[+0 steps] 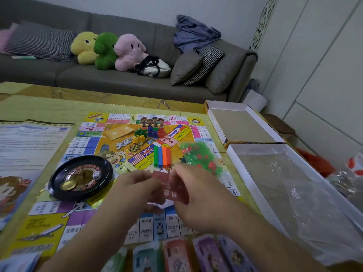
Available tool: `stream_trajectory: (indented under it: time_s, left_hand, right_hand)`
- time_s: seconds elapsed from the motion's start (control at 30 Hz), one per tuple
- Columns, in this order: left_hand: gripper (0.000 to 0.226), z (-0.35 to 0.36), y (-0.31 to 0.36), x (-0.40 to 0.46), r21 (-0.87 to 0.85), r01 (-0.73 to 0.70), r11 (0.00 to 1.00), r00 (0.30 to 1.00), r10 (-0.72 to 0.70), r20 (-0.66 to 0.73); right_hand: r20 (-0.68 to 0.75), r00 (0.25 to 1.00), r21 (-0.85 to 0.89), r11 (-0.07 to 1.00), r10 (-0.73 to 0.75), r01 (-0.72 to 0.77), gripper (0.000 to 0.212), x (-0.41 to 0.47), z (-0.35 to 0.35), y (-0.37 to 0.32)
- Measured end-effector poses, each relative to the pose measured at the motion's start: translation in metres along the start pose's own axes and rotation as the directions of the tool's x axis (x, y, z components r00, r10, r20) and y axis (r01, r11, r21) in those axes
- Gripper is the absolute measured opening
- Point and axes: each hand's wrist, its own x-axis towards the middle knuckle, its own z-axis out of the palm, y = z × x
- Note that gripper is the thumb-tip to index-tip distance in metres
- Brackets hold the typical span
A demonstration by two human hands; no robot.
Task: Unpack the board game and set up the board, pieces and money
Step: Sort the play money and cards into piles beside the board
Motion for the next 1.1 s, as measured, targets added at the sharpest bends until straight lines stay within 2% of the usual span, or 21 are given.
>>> stream_trajectory:
  time_s: [0.07, 0.13, 0.2, 0.23, 0.33, 0.4, 0.47, 0.6, 0.67, 0.73, 0.87, 1.0, 1.07, 1.1]
  left_hand:
    - [0.009, -0.006, -0.001, 0.002, 0.052, 0.0, 0.999, 1.0, 0.0, -0.002]
    - [0.009, -0.01, -0.002, 0.003, 0.045, 0.006, 0.999, 1.0, -0.004, -0.031]
    - [0.009, -0.011, -0.001, 0.002, -0.006, 0.02, 1.0, 0.999, -0.02, -0.044]
    - [0.008, -0.012, 0.0, 0.002, -0.026, 0.028, 0.999, 0.998, -0.029, -0.047]
    - [0.007, -0.006, 0.001, 0.002, -0.053, 0.031, 0.998, 0.998, -0.034, -0.047]
    - [0.008, -0.005, 0.001, 0.002, -0.059, 0.03, 0.998, 0.999, -0.032, -0.031]
    - [0.009, -0.004, 0.001, 0.002, -0.064, 0.027, 0.998, 0.999, -0.029, -0.03]
    - [0.007, 0.0, 0.001, 0.003, -0.097, 0.038, 0.995, 0.999, -0.041, -0.035]
    - [0.006, 0.004, 0.001, 0.003, -0.117, 0.05, 0.992, 0.998, -0.055, -0.032]
    - [0.006, 0.007, 0.001, 0.001, -0.134, 0.046, 0.99, 0.998, -0.051, -0.035]
    - [0.006, 0.012, 0.003, -0.004, -0.157, 0.04, 0.987, 0.998, -0.047, -0.037]
    - [0.007, 0.016, 0.002, -0.01, -0.174, 0.012, 0.985, 0.999, -0.018, -0.034]
    - [0.008, 0.019, 0.001, -0.011, -0.18, 0.002, 0.984, 1.0, -0.007, -0.028]
    - [0.01, 0.02, 0.0, -0.012, -0.172, -0.004, 0.985, 1.0, -0.001, -0.03]
  right_hand:
    - [0.056, 0.998, 0.081, 0.997, 0.014, -0.019, 0.026, 0.006, -0.01, 0.008]
    - [-0.04, 0.992, 0.169, 0.979, 0.119, -0.11, 0.022, 0.023, -0.02, 0.025]
    - [-0.249, 0.934, 0.066, 0.966, 0.257, -0.249, 0.031, 0.051, -0.021, 0.053]
    - [-0.291, 0.903, -0.018, 0.942, 0.316, -0.336, 0.039, 0.063, -0.018, 0.063]
    - [-0.268, 0.875, -0.166, 0.875, 0.403, -0.454, 0.058, 0.082, -0.006, 0.085]
    - [-0.302, 0.867, -0.167, 0.874, 0.395, -0.456, 0.053, 0.088, -0.004, 0.089]
    - [-0.363, 0.864, -0.16, 0.89, 0.35, -0.428, 0.04, 0.092, -0.005, 0.089]
    - [-0.431, 0.852, -0.056, 0.933, 0.298, -0.355, 0.014, 0.084, -0.016, 0.086]
    - [-0.463, 0.835, 0.0, 0.942, 0.297, -0.335, 0.008, 0.072, -0.031, 0.089]
    - [-0.524, 0.796, 0.028, 0.94, 0.303, -0.339, 0.009, 0.056, -0.052, 0.092]
    - [-0.682, 0.659, -0.012, 0.896, 0.317, -0.444, 0.013, 0.017, -0.091, 0.114]
    - [-0.54, 0.671, -0.086, 0.76, 0.508, -0.644, 0.024, -0.007, -0.085, 0.139]
    - [-0.549, 0.671, -0.258, 0.663, 0.498, -0.703, 0.02, -0.013, -0.076, 0.13]
    - [-0.565, 0.697, -0.292, 0.683, 0.441, -0.67, 0.029, -0.016, -0.072, 0.117]
